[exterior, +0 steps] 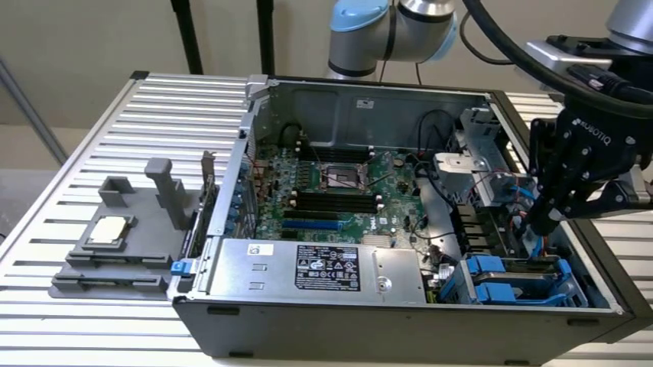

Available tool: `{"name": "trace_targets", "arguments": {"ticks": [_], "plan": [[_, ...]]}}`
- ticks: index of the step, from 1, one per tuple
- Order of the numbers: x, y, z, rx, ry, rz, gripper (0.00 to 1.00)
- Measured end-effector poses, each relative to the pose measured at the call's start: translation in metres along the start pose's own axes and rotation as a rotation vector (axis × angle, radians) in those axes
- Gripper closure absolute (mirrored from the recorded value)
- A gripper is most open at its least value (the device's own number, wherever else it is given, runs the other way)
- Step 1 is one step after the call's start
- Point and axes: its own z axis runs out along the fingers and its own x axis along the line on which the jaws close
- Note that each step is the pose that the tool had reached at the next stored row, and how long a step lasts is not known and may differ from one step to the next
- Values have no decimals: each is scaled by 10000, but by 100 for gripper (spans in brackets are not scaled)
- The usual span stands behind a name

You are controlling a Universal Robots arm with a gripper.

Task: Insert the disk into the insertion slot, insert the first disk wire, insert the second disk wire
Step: 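Insert the second disk wire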

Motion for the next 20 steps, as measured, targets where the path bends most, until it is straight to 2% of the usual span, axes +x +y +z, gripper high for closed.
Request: {"name": "trace_targets", "arguments": {"ticks": [5,9,16,20], "plan": [[20,42,27,23,-16,-71,84],[67,97,83,61,-143,-87,84],[163,107,185,137,-363,-78,84],[210,116,233,204,-538,-69,84]]}}
